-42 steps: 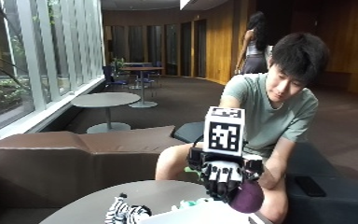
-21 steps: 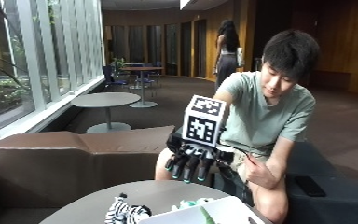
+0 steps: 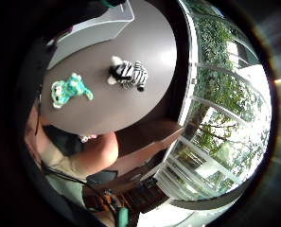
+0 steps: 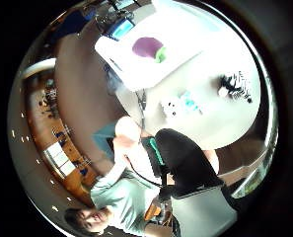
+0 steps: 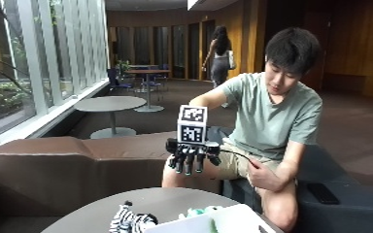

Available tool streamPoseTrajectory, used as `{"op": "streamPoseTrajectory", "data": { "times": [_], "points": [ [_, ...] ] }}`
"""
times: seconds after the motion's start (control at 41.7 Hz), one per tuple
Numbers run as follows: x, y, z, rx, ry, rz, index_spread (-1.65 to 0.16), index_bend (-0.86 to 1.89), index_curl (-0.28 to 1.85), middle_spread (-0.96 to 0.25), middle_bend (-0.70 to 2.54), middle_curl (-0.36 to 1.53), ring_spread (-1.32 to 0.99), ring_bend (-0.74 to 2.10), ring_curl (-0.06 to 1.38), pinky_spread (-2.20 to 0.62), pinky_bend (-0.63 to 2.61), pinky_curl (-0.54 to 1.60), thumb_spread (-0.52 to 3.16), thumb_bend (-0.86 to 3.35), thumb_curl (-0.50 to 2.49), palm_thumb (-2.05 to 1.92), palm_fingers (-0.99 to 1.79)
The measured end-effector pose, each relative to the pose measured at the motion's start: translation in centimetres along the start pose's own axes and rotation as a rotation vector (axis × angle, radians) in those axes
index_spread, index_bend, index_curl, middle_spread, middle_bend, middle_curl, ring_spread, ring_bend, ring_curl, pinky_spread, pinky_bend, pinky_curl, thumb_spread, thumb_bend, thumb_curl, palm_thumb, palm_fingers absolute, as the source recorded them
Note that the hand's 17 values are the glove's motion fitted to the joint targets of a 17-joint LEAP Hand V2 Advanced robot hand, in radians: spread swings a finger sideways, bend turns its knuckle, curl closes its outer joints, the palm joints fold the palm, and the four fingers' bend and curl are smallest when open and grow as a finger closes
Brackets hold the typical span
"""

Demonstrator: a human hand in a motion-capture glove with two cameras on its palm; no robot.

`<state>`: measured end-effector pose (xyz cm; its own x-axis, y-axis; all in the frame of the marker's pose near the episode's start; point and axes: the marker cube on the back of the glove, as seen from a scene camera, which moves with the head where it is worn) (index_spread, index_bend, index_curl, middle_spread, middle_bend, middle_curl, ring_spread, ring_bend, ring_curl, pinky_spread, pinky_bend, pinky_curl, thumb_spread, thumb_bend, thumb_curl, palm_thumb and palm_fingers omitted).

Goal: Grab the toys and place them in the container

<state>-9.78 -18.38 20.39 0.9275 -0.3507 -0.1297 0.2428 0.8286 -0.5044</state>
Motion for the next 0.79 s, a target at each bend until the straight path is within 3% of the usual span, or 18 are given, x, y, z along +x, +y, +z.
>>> {"op": "streamPoseTrajectory", "data": {
  "times": [0.264,0.624,0.792],
  "points": [
    [-0.5,0.0,13.6,-0.057,-0.054,-0.067,-0.18,0.05,0.19,-0.01,0.12,0.36,-0.03,0.33,0.27,0.0,0.77,0.35,1.24,-0.01,0.4,0.04,-0.27],
    [-2.2,-4.5,24.7,-0.04,-0.101,-0.154,-0.2,0.06,0.15,-0.05,0.09,0.27,-0.05,0.32,0.29,-0.01,0.8,0.36,1.26,0.01,0.39,0.19,-0.31],
    [-2.2,-6.3,25.3,0.104,-0.092,-0.114,-0.24,0.19,0.18,-0.15,0.26,0.31,-0.11,0.34,0.3,-0.05,0.78,0.35,1.25,0.01,0.39,0.25,0.09]
  ]
}}
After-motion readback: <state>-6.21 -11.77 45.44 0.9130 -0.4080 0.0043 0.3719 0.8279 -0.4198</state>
